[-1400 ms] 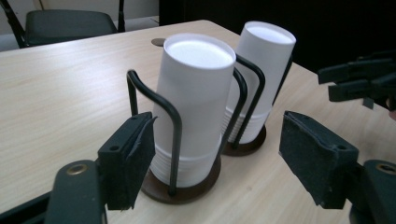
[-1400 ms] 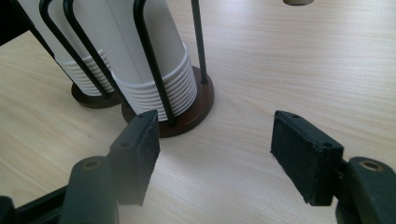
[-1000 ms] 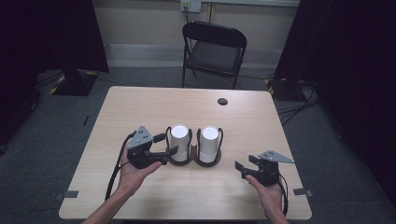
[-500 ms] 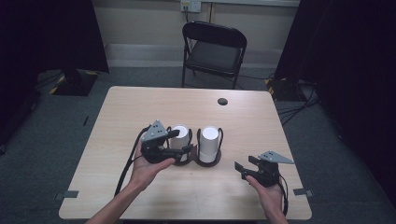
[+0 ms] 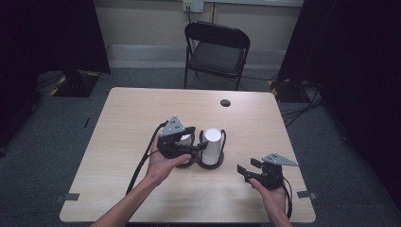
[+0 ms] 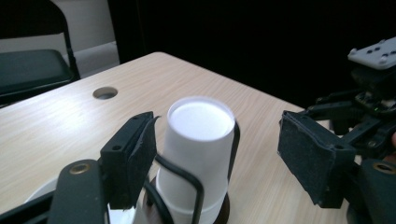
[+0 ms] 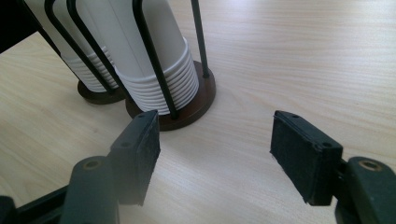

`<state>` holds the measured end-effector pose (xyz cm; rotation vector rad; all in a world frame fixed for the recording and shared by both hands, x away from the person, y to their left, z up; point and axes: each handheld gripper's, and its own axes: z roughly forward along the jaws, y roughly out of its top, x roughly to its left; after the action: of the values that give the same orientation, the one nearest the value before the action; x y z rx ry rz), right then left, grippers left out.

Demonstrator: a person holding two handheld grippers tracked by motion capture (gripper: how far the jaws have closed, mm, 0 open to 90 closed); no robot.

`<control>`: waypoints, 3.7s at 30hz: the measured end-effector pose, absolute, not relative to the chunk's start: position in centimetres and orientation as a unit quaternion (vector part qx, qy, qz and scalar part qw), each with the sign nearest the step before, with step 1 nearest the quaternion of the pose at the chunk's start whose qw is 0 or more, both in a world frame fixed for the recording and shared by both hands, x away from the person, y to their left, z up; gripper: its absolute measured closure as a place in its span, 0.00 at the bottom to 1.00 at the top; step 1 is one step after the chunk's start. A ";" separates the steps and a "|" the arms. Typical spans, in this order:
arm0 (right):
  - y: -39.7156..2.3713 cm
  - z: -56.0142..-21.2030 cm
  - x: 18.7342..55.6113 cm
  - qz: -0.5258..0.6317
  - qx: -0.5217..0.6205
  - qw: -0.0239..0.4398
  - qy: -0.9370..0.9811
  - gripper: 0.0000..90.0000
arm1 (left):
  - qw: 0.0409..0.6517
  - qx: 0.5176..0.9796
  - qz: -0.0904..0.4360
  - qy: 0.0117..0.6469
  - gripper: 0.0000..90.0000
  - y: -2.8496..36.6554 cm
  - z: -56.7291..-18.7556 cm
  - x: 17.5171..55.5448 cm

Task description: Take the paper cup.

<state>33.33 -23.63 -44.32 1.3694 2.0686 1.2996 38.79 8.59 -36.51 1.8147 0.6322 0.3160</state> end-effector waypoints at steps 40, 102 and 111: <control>-23.2 -44.2 33.0 0.468 0.460 0.169 0.736 0.35 | 0.495 0.819 0.123 0.261 0.27 3.9 -37.6 43.3; -23.2 -44.4 33.2 0.470 0.465 0.160 0.733 0.35 | 0.527 0.796 0.145 0.260 0.39 4.8 -35.4 43.0; -23.2 -44.4 33.3 0.469 0.465 0.159 0.734 0.35 | 0.536 0.790 0.150 0.257 0.39 5.2 -34.7 42.6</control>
<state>33.29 -23.16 -44.43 1.3287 2.0974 1.3411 42.64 5.20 -34.70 1.8804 0.6110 0.3582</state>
